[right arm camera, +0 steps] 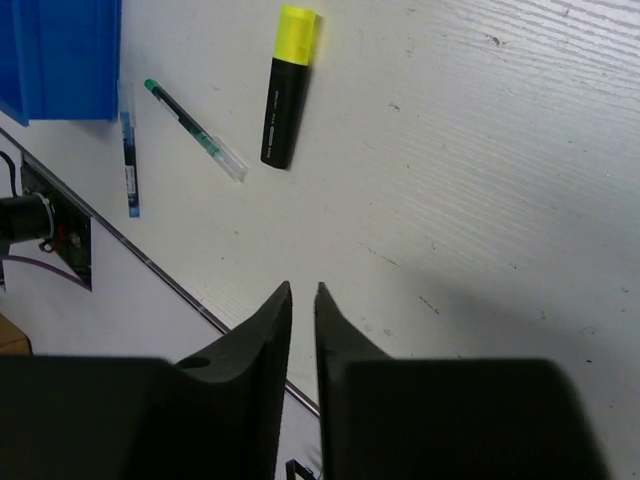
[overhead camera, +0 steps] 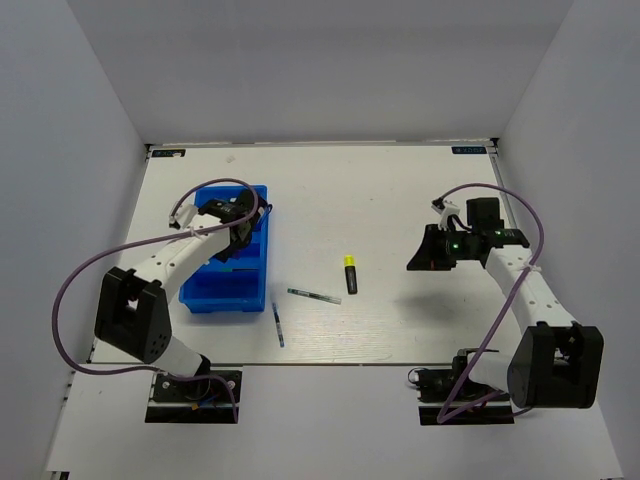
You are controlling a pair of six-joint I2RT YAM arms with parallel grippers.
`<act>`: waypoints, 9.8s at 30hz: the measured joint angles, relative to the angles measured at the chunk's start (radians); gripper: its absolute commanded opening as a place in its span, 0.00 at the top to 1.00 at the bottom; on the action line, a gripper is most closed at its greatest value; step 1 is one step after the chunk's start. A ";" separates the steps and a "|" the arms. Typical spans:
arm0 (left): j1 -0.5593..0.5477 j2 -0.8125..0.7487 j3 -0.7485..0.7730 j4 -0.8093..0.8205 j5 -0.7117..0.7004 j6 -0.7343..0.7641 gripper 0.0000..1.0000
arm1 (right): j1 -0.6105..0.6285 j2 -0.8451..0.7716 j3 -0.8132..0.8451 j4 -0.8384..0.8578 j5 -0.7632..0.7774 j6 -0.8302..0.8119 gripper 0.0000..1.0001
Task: Sort the stationery into containers
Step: Place the pen in the storage box, then pick up the pen from the center of the board, then place the pen in the storage box, then pick up the pen from the center of the board, then place the pen in the storage box, then pick up the pen from the center of the board.
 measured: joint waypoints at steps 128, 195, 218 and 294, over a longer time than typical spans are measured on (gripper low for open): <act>0.036 -0.985 -0.334 0.095 0.992 1.186 0.99 | 0.862 1.073 1.219 0.359 0.381 -0.277 1.00; -0.713 0.053 -0.433 0.631 0.165 0.442 0.82 | 0.205 0.163 0.065 0.159 0.135 0.103 0.95; -0.695 -0.167 -0.178 0.180 0.182 0.757 1.00 | 0.161 0.158 0.051 0.159 0.034 0.102 0.84; 0.470 -0.527 -0.115 0.290 1.209 1.791 0.00 | 0.595 0.501 0.355 0.072 0.248 -0.291 0.57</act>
